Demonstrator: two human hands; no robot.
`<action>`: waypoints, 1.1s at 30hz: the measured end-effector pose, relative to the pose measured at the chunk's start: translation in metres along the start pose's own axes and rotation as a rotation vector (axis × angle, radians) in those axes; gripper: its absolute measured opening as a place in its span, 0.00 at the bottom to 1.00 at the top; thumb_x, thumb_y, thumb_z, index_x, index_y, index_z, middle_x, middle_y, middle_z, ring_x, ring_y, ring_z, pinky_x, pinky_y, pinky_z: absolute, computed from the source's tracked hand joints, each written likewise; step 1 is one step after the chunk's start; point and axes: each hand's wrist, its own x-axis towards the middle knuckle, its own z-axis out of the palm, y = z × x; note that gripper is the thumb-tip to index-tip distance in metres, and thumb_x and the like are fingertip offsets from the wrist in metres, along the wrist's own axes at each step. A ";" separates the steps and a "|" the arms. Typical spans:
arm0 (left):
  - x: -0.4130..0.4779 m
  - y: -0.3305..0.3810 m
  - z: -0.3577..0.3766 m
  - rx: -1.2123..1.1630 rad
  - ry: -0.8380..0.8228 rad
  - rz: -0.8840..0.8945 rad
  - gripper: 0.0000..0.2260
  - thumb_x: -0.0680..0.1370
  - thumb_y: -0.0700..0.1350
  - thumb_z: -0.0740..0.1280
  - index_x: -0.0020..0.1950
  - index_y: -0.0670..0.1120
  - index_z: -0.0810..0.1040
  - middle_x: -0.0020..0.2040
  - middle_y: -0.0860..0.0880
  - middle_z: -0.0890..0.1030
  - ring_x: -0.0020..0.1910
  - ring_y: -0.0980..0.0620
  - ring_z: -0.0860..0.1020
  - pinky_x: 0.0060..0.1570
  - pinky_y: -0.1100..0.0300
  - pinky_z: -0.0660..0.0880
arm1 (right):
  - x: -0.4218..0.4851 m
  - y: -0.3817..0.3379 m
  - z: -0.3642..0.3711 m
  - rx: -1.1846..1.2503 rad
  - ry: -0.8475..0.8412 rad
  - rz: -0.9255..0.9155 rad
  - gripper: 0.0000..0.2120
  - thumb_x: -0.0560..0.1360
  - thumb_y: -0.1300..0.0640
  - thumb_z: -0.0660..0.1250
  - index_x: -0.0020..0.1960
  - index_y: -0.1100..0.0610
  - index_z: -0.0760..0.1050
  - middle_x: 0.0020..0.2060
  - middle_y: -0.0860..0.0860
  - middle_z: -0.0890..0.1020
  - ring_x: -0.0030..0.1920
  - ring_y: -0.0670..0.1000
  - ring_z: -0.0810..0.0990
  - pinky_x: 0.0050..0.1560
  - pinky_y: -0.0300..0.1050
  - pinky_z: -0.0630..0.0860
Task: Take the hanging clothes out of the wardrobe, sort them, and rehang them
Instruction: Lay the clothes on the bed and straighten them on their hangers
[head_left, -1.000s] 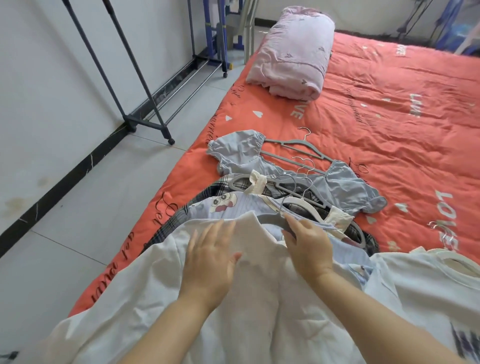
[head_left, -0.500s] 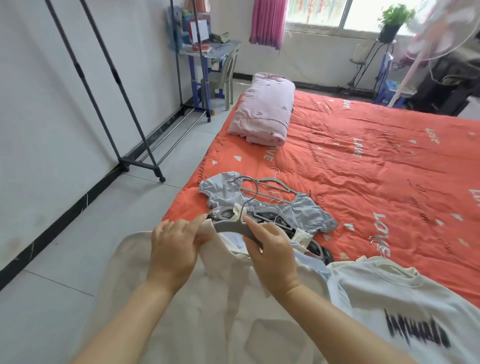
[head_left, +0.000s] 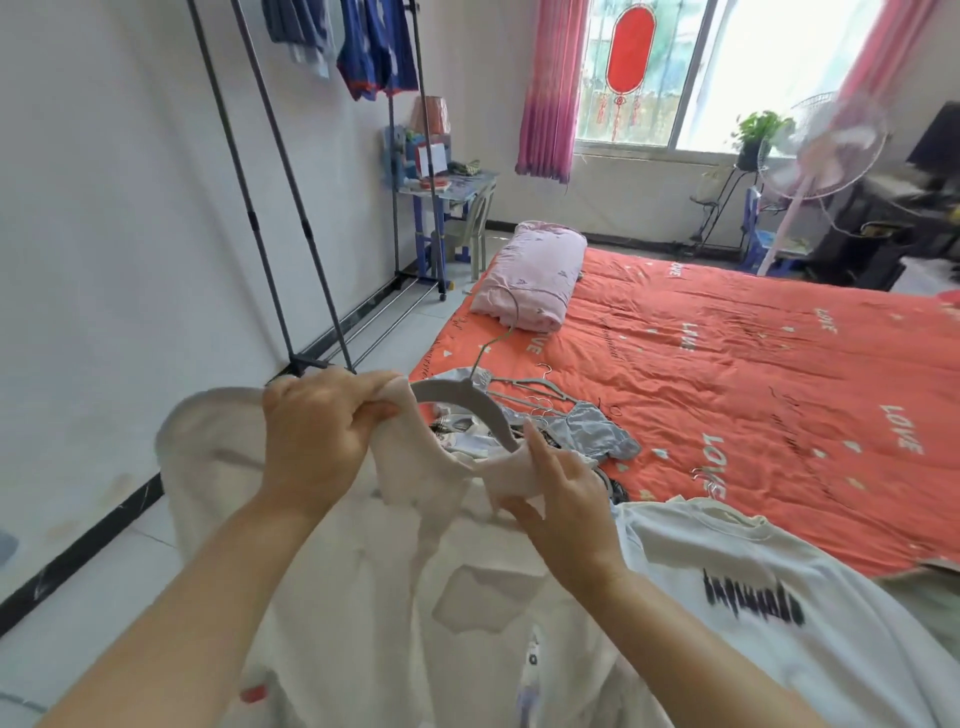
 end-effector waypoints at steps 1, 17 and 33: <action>0.000 0.012 -0.016 0.008 0.004 0.007 0.12 0.72 0.53 0.61 0.49 0.56 0.83 0.34 0.50 0.79 0.37 0.46 0.78 0.43 0.54 0.61 | -0.003 -0.008 -0.013 -0.003 0.047 -0.017 0.43 0.64 0.57 0.77 0.72 0.46 0.57 0.43 0.55 0.77 0.42 0.58 0.78 0.44 0.46 0.71; 0.005 0.200 -0.119 -0.292 -0.001 0.077 0.12 0.75 0.52 0.64 0.56 0.55 0.81 0.48 0.49 0.83 0.52 0.46 0.78 0.57 0.48 0.69 | -0.055 -0.050 -0.270 -0.320 0.251 -0.101 0.42 0.65 0.61 0.77 0.72 0.52 0.60 0.45 0.54 0.68 0.38 0.59 0.76 0.39 0.53 0.77; -0.049 0.313 0.086 -0.500 -0.300 0.070 0.15 0.75 0.51 0.65 0.61 0.53 0.79 0.47 0.44 0.82 0.49 0.43 0.79 0.51 0.50 0.69 | -0.151 0.101 -0.343 -0.587 0.069 0.278 0.40 0.66 0.58 0.76 0.70 0.38 0.61 0.46 0.50 0.68 0.37 0.57 0.76 0.32 0.54 0.77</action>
